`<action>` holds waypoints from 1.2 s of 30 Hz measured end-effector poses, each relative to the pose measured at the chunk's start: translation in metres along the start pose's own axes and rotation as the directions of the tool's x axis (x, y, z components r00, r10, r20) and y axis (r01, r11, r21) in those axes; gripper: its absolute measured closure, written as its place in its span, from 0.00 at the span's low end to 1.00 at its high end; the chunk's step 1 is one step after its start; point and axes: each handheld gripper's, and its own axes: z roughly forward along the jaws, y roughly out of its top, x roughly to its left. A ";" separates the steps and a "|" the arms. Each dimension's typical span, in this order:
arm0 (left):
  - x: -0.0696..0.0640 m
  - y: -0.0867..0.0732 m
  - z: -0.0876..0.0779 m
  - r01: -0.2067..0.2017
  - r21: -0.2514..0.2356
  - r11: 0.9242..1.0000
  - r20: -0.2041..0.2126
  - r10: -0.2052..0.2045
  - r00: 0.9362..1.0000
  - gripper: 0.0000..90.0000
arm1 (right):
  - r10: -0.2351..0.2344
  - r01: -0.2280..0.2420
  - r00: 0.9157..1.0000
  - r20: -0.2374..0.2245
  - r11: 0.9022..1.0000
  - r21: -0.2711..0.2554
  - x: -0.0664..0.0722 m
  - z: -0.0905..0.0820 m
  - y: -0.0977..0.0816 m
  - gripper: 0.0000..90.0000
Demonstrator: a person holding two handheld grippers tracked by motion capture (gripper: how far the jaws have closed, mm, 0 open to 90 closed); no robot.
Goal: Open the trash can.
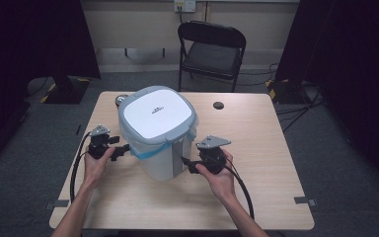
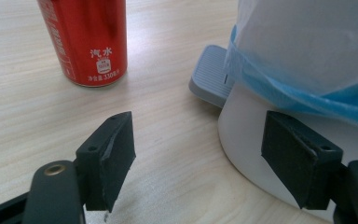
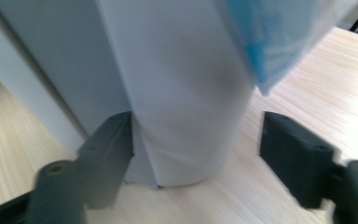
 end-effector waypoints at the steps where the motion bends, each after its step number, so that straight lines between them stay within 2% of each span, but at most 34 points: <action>1: 0.000 0.000 0.001 -0.001 0.004 1.000 0.003 0.001 1.000 0.28 | 0.011 -0.011 1.000 -0.006 1.000 0.003 -0.003 0.000 -0.001 0.34; 3: 0.000 0.000 0.001 0.005 0.006 1.000 0.010 -0.005 1.000 0.29 | 0.045 -0.045 0.999 -0.021 0.999 -0.003 -0.007 0.001 -0.003 0.38; 4: 0.000 0.000 0.001 0.005 0.006 1.000 0.010 -0.005 1.000 0.30 | 0.045 -0.045 0.999 -0.021 0.999 -0.003 -0.007 0.001 -0.003 0.38; 5: -0.001 0.000 0.002 0.001 0.005 1.000 0.014 -0.001 1.000 0.30 | 0.039 -0.039 0.999 0.000 0.999 -0.008 -0.009 0.000 -0.002 0.46; 8: -0.001 0.001 0.004 -0.002 0.001 1.000 0.011 0.002 1.000 0.30 | 0.044 -0.043 0.999 0.028 0.999 -0.016 -0.013 0.001 -0.002 0.47; 11: -0.003 0.005 0.009 -0.015 -0.001 1.000 0.005 0.015 1.000 0.30 | 0.078 -0.078 0.997 0.024 0.997 -0.021 -0.028 0.004 -0.002 0.44; 13: -0.003 0.008 0.010 -0.007 -0.008 1.000 0.013 0.007 1.000 0.31 | 0.088 -0.087 0.995 0.040 0.996 -0.014 -0.037 0.007 0.001 0.45; 16: -0.002 0.013 0.016 -0.049 -0.023 0.999 -0.013 0.049 0.999 0.32 | 0.093 -0.093 0.993 0.066 0.996 0.000 -0.046 0.011 0.007 0.49; 17: 0.000 0.013 0.019 -0.044 -0.028 0.999 -0.013 0.043 0.999 0.33 | 0.098 -0.098 0.993 0.071 0.995 0.002 -0.047 0.012 0.008 0.49; 18: 0.003 0.013 0.022 -0.024 -0.016 1.000 0.005 0.024 1.000 0.34 | 0.100 -0.101 0.992 0.076 0.995 0.002 -0.048 0.013 0.009 0.49; 20: 0.005 0.013 0.025 -0.016 -0.004 1.000 0.014 0.016 1.000 0.35 | 0.112 -0.111 0.991 0.077 0.994 -0.006 -0.051 0.015 0.009 0.49; 21: 0.005 0.013 0.028 -0.004 -0.029 1.000 0.014 0.004 1.000 0.36 | 0.120 -0.119 0.990 0.077 0.993 -0.010 -0.052 0.016 0.009 0.49; 24: 0.005 0.014 0.030 -0.014 -0.039 0.999 0.012 0.015 1.000 0.40 | 0.130 -0.129 0.989 0.073 0.991 -0.021 -0.055 0.018 0.008 0.49; 25: 0.005 0.014 0.030 -0.015 -0.038 0.999 0.025 0.016 1.000 0.41 | 0.133 -0.132 0.989 0.070 0.991 -0.026 -0.057 0.019 0.008 0.49; 26: 0.005 0.014 0.030 -0.015 -0.038 0.999 0.025 0.016 1.000 0.46 | 0.133 -0.132 0.989 0.070 0.991 -0.026 -0.057 0.019 0.008 0.49; 27: 0.005 0.014 0.031 -0.014 -0.040 0.999 0.054 0.017 0.998 0.46 | 0.137 -0.135 0.988 0.068 0.990 -0.029 -0.059 0.020 0.008 0.50; 28: 0.004 0.014 0.032 -0.020 -0.042 0.999 0.068 0.023 0.997 0.53 | 0.141 -0.139 0.988 0.068 0.990 -0.031 -0.061 0.021 0.008 0.51; 29: -0.002 0.013 0.033 -0.015 -0.043 0.999 0.101 0.020 0.995 0.57 | 0.148 -0.146 0.984 0.097 0.989 -0.034 -0.066 0.023 0.008 0.55; 30: -0.005 0.012 0.033 -0.019 -0.045 0.999 0.107 0.024 0.994 0.59 | 0.150 -0.146 0.982 0.117 0.988 -0.039 -0.070 0.023 0.008 0.58; 32: -0.008 0.012 0.034 -0.031 -0.040 0.999 0.117 0.036 0.993 0.58 | 0.154 -0.150 0.980 0.129 0.988 -0.042 -0.072 0.023 0.008 0.58; 33: -0.013 0.013 0.034 -0.054 -0.028 0.998 0.125 0.057 0.991 0.58 | 0.157 -0.151 0.977 0.142 0.987 -0.049 -0.077 0.024 0.008 0.58; 35: -0.017 0.013 0.035 -0.058 -0.023 0.998 0.131 0.061 0.989 0.52 | 0.159 -0.152 0.974 0.159 0.987 -0.052 -0.087 0.023 0.008 0.55; 36: -0.017 0.014 0.036 -0.042 -0.026 0.999 0.124 0.045 0.991 0.51 | 0.183 -0.176 0.973 0.142 0.983 -0.057 -0.092 0.018 0.007 0.53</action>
